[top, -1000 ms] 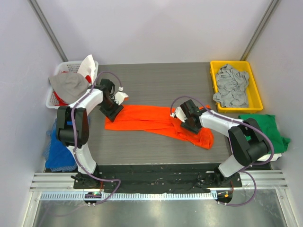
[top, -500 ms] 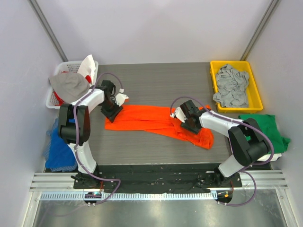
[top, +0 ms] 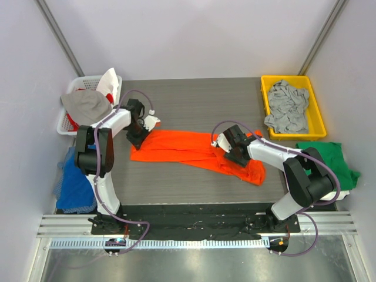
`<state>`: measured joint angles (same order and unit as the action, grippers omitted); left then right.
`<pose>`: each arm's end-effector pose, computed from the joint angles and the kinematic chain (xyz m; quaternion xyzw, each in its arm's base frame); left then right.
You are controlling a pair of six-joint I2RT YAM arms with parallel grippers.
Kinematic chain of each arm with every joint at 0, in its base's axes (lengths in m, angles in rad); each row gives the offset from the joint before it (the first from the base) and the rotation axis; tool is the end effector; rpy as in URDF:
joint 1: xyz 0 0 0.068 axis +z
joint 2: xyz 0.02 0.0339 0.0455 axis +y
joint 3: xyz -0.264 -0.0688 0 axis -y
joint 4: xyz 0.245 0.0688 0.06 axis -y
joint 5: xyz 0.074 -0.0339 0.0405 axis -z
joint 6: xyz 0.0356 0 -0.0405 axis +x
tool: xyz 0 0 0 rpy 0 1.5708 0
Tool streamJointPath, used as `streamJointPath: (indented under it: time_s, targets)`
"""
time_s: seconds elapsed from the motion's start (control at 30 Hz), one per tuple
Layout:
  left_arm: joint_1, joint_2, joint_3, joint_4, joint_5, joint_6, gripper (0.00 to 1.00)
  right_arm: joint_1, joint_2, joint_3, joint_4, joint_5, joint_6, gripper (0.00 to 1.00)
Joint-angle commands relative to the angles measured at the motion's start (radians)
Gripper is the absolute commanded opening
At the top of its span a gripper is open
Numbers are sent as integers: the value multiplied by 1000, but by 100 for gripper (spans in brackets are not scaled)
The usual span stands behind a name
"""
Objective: Fold and stack the t-shirts
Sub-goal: Fold the tshirt
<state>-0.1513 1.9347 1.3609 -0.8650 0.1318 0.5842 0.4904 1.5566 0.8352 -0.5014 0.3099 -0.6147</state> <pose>0.3618 -0.0599 0.1693 0.3620 0.9275 -0.0500 0.0784 0.2492 0.1207 0.1593 -0.4880 0.8423 -0.1623 0.1613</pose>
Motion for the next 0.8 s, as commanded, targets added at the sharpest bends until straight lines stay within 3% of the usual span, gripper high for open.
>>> streamJointPath:
  time_s: [0.0, 0.77]
  targets:
    - [-2, -6, 47, -9, 11, 0, 0, 1, -18, -15, -5, 15, -2, 56]
    - [-1, -28, 273, -78, -37, -9, 0, 0, 20, -42, 30, 24, 0, 56]
